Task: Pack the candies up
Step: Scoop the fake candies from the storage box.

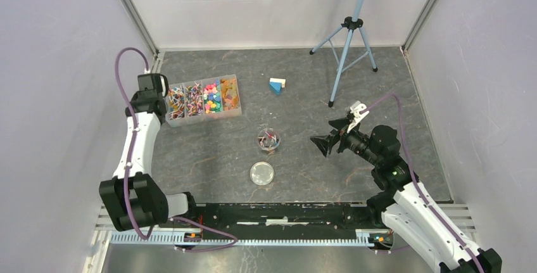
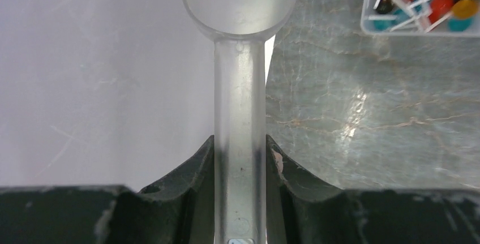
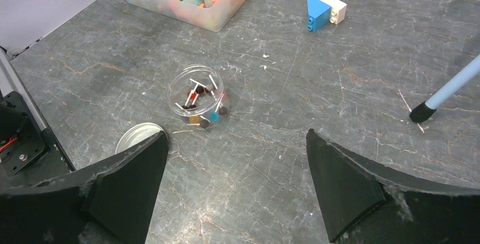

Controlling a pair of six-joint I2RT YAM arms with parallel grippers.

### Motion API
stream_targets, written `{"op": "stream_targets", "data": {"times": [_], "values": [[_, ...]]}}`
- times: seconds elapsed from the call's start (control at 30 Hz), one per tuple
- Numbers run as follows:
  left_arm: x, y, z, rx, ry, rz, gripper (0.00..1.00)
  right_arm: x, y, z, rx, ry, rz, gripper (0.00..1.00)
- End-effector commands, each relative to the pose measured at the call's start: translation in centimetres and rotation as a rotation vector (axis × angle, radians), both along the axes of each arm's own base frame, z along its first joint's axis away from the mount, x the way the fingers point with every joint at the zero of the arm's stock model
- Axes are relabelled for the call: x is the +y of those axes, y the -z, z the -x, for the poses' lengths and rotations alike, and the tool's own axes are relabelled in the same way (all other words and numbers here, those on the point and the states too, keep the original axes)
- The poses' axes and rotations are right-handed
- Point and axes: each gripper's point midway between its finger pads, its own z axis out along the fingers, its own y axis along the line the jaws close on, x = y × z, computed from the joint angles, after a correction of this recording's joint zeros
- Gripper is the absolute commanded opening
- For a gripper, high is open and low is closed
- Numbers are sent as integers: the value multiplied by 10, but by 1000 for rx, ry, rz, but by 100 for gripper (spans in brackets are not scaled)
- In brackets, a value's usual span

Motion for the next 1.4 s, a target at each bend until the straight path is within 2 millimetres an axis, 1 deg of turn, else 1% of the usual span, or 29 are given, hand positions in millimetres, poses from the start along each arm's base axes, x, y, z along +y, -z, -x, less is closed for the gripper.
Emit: {"op": "stream_targets", "data": {"times": [0.0, 0.1, 0.17, 0.23, 0.33, 0.43, 0.53, 0.6, 0.67, 0.73, 0.8, 0.9, 0.97, 1.13, 1.2, 1.37], "values": [[30, 15, -11, 47, 56, -187, 2, 1, -17, 1, -65, -17, 2, 98], [37, 44, -6, 74, 93, -195, 2, 1, -16, 1, -65, -14, 6, 98], [44, 59, -2, 78, 91, -166, 2, 0, -16, 1, -66, -10, 8, 98], [45, 70, 1, 101, 119, -155, 2, -1, -16, 0, -69, -2, 11, 98], [34, 88, 2, 139, 257, -140, 2, -3, -14, -1, -69, 10, 18, 98], [31, 97, 8, 201, 367, -182, 2, -3, -10, -3, -64, 14, 21, 98], [29, 99, 7, 226, 467, -201, 2, -2, -5, -3, -55, 9, 23, 98], [35, 96, 4, 234, 482, -215, 2, -1, -3, -3, -49, 6, 24, 98], [43, 88, -3, 215, 461, -220, 2, -1, 0, -3, -44, 3, 25, 98], [46, 79, -10, 186, 442, -198, 2, -1, 2, -3, -41, 3, 28, 98], [52, 77, -11, 190, 413, -198, 2, -1, 3, -3, -40, 4, 30, 98], [64, 76, -9, 229, 381, -248, 2, -1, 4, -5, -39, 7, 33, 98], [67, 73, -14, 205, 378, -267, 2, 0, 6, -5, -33, 4, 35, 98], [72, 78, -26, 199, 387, -273, 2, 3, 11, -5, -12, -12, 36, 98], [72, 80, -32, 197, 405, -270, 2, 3, 13, -5, -6, -14, 40, 98], [68, 84, -38, 206, 467, -266, 2, 4, 13, -7, -1, -12, 39, 98]]}}
